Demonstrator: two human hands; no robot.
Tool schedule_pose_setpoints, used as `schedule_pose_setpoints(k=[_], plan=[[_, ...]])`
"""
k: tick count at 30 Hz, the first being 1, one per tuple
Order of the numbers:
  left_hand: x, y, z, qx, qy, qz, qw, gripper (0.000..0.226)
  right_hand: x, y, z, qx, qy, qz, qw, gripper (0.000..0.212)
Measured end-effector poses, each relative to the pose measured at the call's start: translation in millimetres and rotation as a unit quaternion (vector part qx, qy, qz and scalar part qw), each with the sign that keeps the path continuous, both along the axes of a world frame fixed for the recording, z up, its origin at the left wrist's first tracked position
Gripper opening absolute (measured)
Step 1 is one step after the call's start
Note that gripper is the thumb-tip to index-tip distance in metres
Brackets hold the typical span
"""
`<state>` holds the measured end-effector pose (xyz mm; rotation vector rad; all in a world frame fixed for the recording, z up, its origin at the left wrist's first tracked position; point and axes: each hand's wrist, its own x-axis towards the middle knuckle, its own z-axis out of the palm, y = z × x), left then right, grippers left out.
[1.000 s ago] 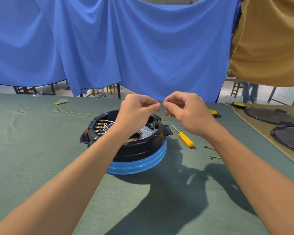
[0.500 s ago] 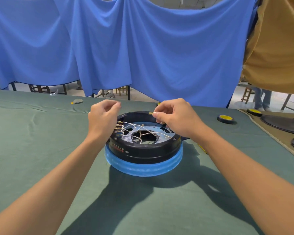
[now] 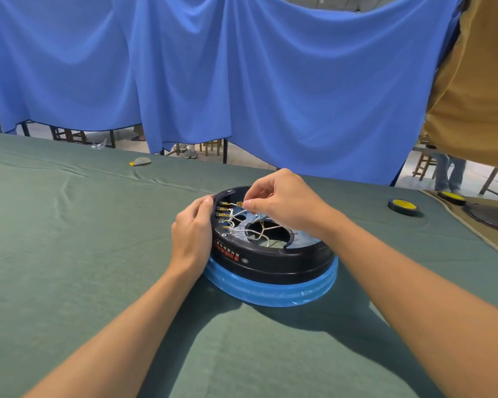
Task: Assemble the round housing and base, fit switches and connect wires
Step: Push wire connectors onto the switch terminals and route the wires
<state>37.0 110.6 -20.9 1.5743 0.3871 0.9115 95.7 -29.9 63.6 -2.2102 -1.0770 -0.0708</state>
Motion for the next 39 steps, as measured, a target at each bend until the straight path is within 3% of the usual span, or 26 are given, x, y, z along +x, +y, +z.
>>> schedule_pose_setpoints(k=[3, 9, 16, 26, 30, 32, 37, 39], plan=[[1, 0, -4, 0.031, 0.008, 0.006, 0.999, 0.03, 0, 9, -1, -0.027, 0.003, 0.004, 1.0, 0.009], [5, 4, -8, 0.047, 0.023, 0.023, 0.998, 0.033, -2, 15, 5, -0.123, -0.089, -0.001, 0.988, 0.014], [7, 6, -9, 0.043, 0.026, 0.026, 0.998, 0.035, 7, 14, 28, -0.036, -0.057, 0.041, 0.997, 0.014], [4, 3, -7, 0.052, 0.029, 0.027, 0.998, 0.037, 6, 15, -1, -0.051, -0.026, 0.05, 0.997, 0.012], [5, 5, -8, 0.049, 0.03, 0.026, 0.998, 0.036, 2, 16, 11, -0.085, -0.102, 0.032, 0.991, 0.013], [6, 6, -9, 0.051, 0.027, 0.022, 0.998, 0.04, 1, 17, 24, -0.051, -0.12, 0.037, 0.991, 0.016], [5, 6, -9, 0.059, 0.025, 0.028, 0.998, 0.041, -8, 27, 12, 0.001, 0.051, 0.035, 0.998, 0.014], [3, 5, -8, 0.059, 0.034, 0.026, 0.997, 0.04, -7, 31, -5, -0.023, 0.041, 0.001, 0.999, 0.011]])
